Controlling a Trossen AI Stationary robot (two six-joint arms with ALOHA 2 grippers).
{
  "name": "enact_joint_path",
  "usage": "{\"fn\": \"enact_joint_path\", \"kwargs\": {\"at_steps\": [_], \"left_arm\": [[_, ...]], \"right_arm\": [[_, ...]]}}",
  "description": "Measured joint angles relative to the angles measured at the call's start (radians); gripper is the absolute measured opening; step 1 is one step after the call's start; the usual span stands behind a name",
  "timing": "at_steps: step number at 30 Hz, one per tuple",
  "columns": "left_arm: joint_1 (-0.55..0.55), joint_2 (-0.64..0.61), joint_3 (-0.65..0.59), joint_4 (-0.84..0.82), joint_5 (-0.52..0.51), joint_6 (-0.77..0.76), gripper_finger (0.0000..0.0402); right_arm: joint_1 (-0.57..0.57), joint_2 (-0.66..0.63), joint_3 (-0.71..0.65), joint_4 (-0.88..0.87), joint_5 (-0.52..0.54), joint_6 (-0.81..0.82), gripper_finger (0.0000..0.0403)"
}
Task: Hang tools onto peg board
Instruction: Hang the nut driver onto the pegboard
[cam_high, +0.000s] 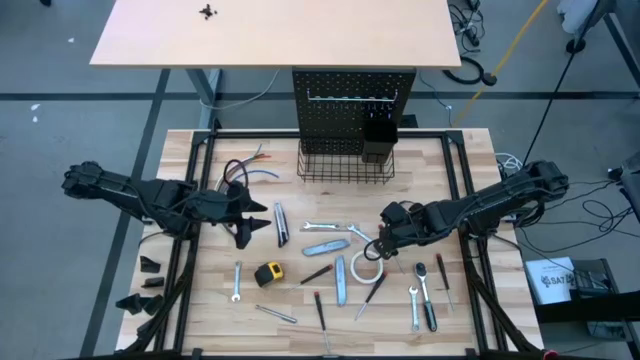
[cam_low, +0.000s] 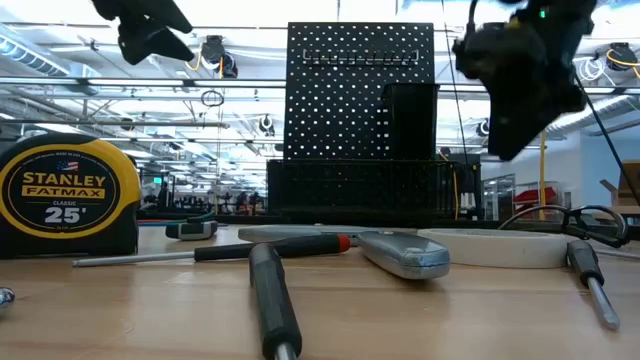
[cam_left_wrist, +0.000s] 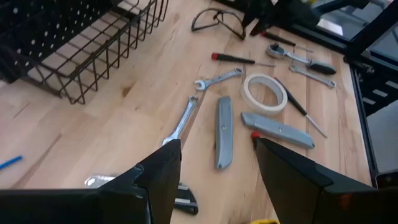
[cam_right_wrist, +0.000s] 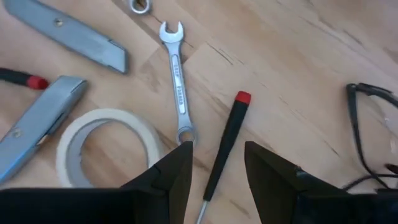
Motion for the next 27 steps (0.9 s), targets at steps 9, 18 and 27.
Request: {"fn": "enact_joint_path", "kwargs": {"at_steps": [9,18,27], "left_arm": [[0.016,0.044,0.0,0.039,0.029,0.012,0.0215],[0.016,0.044,0.0,0.038,0.034,0.012,0.0215],[0.016,0.044,0.0,0.038,0.035,0.012,0.0215]], "right_arm": [[0.023,0.001,-0.113,0.135,0.002,0.036,0.0141],[0.086,0.059,-0.168,0.228,0.05,0.095,0.0141],[0.129,0.177,-0.168,0.228,0.029,0.144,0.0141]]}}
